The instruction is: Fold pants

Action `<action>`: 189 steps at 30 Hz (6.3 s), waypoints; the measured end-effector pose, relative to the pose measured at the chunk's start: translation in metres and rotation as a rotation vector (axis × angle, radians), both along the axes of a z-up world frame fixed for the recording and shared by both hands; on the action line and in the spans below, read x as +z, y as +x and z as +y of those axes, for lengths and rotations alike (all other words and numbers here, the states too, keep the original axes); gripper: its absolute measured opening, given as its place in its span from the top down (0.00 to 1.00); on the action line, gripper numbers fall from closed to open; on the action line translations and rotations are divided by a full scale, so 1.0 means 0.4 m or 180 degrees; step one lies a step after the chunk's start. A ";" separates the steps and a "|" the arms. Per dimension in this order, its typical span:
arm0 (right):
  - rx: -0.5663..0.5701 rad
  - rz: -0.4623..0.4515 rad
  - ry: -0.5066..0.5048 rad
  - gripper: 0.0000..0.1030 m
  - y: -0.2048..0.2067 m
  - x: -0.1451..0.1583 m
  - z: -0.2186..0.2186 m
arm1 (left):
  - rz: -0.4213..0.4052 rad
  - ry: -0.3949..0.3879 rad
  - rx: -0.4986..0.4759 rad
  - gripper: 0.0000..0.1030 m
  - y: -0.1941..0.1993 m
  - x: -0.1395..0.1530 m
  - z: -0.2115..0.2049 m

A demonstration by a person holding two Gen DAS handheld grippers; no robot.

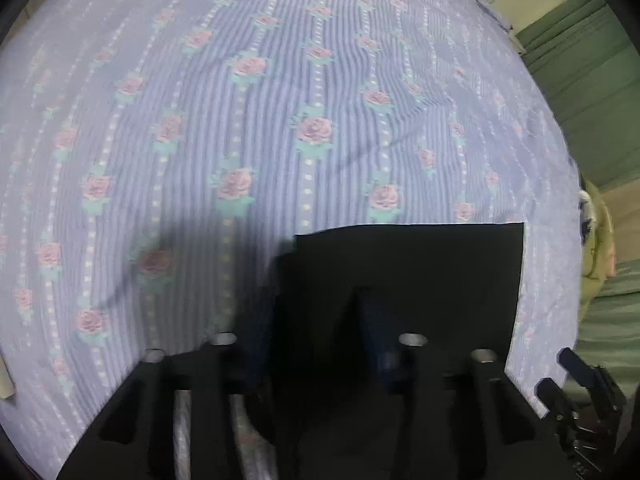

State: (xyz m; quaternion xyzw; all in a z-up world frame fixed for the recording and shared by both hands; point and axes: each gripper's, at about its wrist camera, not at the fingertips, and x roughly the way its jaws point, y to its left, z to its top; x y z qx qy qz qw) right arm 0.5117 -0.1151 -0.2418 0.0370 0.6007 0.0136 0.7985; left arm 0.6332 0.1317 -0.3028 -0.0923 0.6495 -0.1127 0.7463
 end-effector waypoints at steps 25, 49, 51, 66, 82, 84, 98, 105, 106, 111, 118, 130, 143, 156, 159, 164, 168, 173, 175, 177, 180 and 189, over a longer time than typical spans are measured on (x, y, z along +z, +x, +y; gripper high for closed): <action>-0.0066 -0.0055 0.0255 0.33 -0.097 -0.006 -0.058 | -0.0463 0.0191 0.0112 0.20 -0.236 0.140 0.080; -0.0283 -0.0310 0.0277 0.23 -0.113 -0.022 -0.123 | -0.0766 0.0218 -0.0211 0.19 -0.179 0.117 0.010; -0.0255 -0.0435 0.0256 0.23 -0.066 -0.021 -0.130 | -0.0825 0.0207 -0.0219 0.19 -0.157 0.118 0.009; -0.0139 -0.0594 0.0599 0.23 0.128 -0.123 -0.150 | -0.0673 -0.0154 -0.0177 0.34 -0.062 -0.009 0.023; 0.0122 -0.0187 0.0605 0.23 0.192 -0.254 -0.104 | -0.0288 -0.0520 -0.0098 0.35 -0.057 -0.090 0.051; 0.0168 -0.0215 0.0591 0.23 0.202 -0.255 -0.094 | -0.0268 -0.0605 -0.0078 0.35 -0.045 -0.103 0.051; 0.0378 -0.0272 0.0638 0.32 0.279 -0.256 -0.052 | -0.0446 -0.0900 0.0054 0.67 -0.068 -0.068 0.090; 0.0387 -0.0266 0.0673 0.41 0.289 -0.268 -0.050 | -0.0365 -0.0898 0.0086 0.54 -0.046 -0.122 0.077; 0.0334 -0.0262 0.0714 0.48 0.293 -0.269 -0.057 | -0.0376 -0.0858 0.0062 0.56 -0.046 -0.118 0.072; 0.0298 -0.0277 0.0669 0.79 0.272 -0.236 -0.073 | -0.0431 -0.0765 0.0051 0.69 -0.057 -0.070 0.056; 0.0226 -0.0454 0.0745 0.89 0.229 -0.145 -0.082 | -0.0623 -0.0650 0.0096 0.75 -0.103 0.015 0.042; 0.0327 -0.0889 0.0631 0.90 0.038 0.097 -0.113 | -0.1045 -0.0577 0.0047 0.77 -0.261 0.215 0.009; 0.0612 -0.1356 0.0605 0.90 -0.151 0.356 -0.078 | -0.1542 -0.0568 0.0322 0.78 -0.501 0.460 0.060; 0.1127 -0.1717 0.0774 0.90 -0.239 0.539 0.110 | -0.2007 -0.0405 0.0891 0.78 -0.703 0.660 0.251; 0.1264 -0.1757 0.0820 0.90 -0.247 0.562 0.170 | -0.2075 -0.0299 0.0969 0.78 -0.744 0.690 0.311; 0.1479 -0.1808 0.0941 0.90 -0.264 0.591 0.296 | -0.2213 -0.0181 0.1193 0.78 -0.802 0.734 0.436; 0.1603 -0.1870 0.0969 0.90 -0.268 0.609 0.408 | -0.2310 -0.0134 0.1285 0.78 -0.840 0.754 0.555; 0.1539 -0.1920 0.0964 0.90 -0.285 0.620 0.548 | -0.2305 -0.0259 0.1280 0.78 -0.861 0.765 0.712; 0.1437 -0.1901 0.0994 0.90 -0.296 0.623 0.602 | -0.2290 -0.0272 0.1227 0.78 -0.864 0.774 0.770; 0.1383 -0.1908 0.1006 0.90 -0.311 0.630 0.654 | -0.2318 -0.0276 0.1158 0.78 -0.868 0.788 0.829; 0.1304 -0.1933 0.1032 0.90 -0.332 0.638 0.711 | -0.2330 -0.0246 0.1078 0.78 -0.868 0.803 0.885; 0.1339 -0.1959 0.1043 0.90 -0.345 0.662 0.843 | -0.2312 -0.0301 0.1197 0.78 -0.890 0.830 1.016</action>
